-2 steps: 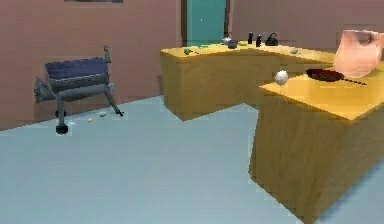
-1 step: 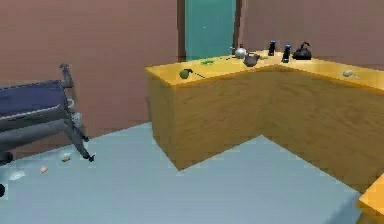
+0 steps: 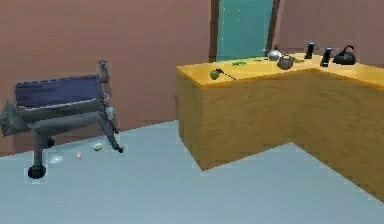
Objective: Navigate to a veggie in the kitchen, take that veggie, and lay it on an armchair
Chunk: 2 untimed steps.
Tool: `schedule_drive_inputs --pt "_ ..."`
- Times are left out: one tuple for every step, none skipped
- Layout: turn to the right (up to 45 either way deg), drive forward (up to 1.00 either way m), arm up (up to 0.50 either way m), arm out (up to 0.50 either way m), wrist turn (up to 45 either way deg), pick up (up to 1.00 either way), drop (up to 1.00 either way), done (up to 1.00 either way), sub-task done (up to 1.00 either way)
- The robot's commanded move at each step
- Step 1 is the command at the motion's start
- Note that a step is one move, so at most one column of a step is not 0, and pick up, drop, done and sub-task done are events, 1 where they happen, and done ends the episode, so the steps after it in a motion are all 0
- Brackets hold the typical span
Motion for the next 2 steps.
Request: schedule_drive_inputs --pt "0.0 0.35 0.00 0.00 0.0 0.00 0.00 0.00 0.00" --pt "39.0 0.00 0.00 0.00 0.0 0.00 0.00 0.00 0.00"
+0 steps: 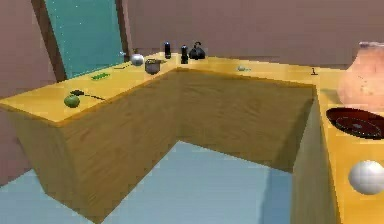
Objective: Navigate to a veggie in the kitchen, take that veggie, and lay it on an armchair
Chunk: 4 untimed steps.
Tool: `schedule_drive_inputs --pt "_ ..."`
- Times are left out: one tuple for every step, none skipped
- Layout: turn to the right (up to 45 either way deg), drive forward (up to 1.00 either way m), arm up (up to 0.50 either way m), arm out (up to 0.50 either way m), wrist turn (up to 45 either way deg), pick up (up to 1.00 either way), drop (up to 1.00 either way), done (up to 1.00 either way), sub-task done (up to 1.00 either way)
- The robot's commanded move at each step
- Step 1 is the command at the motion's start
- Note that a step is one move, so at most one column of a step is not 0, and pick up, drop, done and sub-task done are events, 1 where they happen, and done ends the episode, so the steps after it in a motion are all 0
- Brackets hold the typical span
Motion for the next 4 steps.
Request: schedule_drive_inputs --pt "0.0 1.00 0.00 0.00 0.0 0.00 0.00 0.00 0.00" --pt "-45.0 0.00 0.00 0.00 0.0 0.00 0.00 0.00 0.00" --pt "-15.0 0.00 0.00 0.00 0.0 0.00 0.00 0.00 0.00" --pt "-3.0 0.00 0.00 0.00 0.0 0.00 0.00 0.00 0.00"
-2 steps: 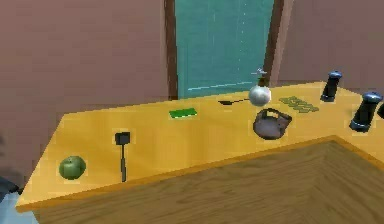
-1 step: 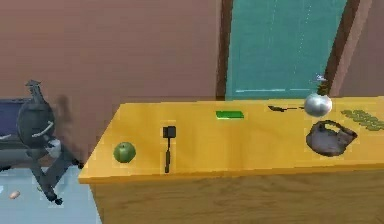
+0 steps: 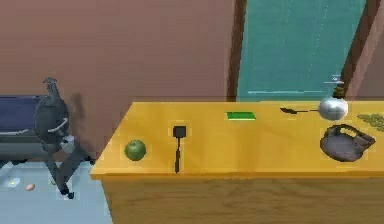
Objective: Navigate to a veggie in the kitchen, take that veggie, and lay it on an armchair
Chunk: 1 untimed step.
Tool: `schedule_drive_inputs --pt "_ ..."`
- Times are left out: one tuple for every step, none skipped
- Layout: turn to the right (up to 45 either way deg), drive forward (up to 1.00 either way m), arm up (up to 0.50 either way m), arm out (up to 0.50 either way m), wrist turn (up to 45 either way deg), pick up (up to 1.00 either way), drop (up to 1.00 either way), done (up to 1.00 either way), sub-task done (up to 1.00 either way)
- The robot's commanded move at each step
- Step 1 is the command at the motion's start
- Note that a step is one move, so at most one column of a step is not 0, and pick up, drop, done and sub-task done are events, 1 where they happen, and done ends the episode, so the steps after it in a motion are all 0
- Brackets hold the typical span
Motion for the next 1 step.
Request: schedule_drive_inputs --pt "45.0 0.00 0.00 0.00 0.0 0.00 0.00 0.00 0.00"
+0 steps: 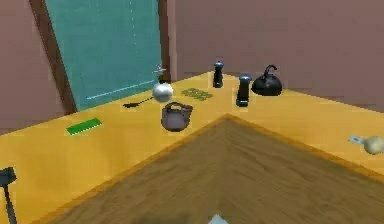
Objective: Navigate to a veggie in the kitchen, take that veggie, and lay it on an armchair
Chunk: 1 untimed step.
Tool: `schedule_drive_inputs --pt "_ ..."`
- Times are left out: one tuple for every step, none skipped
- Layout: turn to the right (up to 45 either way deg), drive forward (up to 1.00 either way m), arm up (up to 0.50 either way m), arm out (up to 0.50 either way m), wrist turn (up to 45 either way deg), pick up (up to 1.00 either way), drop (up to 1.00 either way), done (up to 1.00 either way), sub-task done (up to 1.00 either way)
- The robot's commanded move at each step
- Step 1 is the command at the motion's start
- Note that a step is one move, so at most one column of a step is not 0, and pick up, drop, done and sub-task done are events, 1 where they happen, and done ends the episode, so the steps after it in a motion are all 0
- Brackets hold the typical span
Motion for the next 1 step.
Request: schedule_drive_inputs --pt "42.0 0.00 0.00 0.00 0.0 0.00 0.00 0.00 0.00"
